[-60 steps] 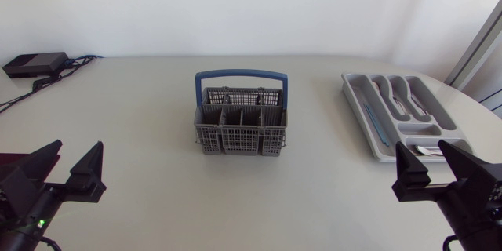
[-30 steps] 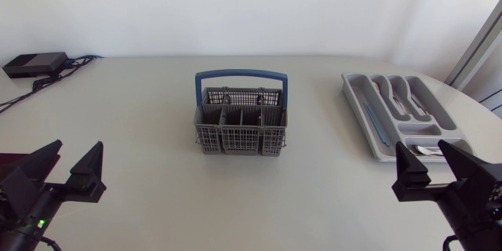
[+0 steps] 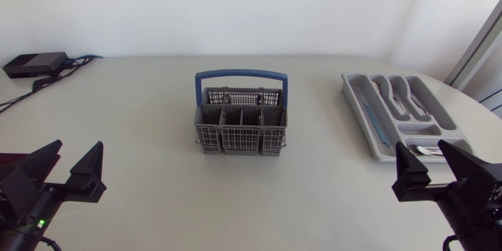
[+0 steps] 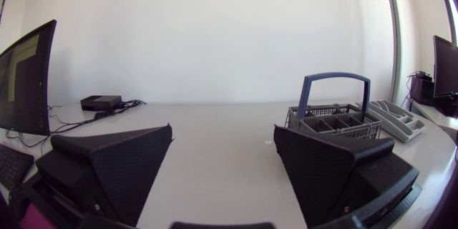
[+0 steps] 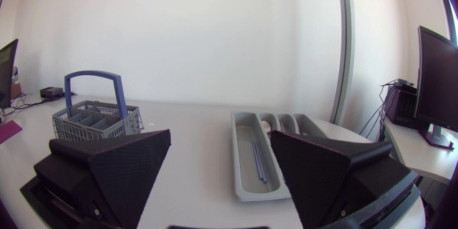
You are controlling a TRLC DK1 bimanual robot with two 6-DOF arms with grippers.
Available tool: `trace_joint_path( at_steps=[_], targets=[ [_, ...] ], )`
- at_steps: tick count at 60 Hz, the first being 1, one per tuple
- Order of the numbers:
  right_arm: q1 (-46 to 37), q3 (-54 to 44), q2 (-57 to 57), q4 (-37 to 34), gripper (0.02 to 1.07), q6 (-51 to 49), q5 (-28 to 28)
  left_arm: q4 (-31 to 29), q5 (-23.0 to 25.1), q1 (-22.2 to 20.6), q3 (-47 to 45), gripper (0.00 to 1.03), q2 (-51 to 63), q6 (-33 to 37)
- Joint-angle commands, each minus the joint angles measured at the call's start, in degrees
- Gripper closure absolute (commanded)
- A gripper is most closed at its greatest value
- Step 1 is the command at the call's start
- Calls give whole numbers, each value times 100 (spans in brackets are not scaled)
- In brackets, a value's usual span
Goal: Sort the cutlery from the basket into the organizer compartments.
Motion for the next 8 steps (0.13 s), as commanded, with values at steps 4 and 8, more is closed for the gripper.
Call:
trace_joint_path(
  at_steps=[4, 8],
  targets=[
    [-25, -115, -27, 102, 7, 148, -14, 75, -47, -49, -110, 5, -36, -143],
    [-25, -115, -27, 102, 7, 148, -14, 75, -47, -49, -110, 5, -36, -143]
  ],
)
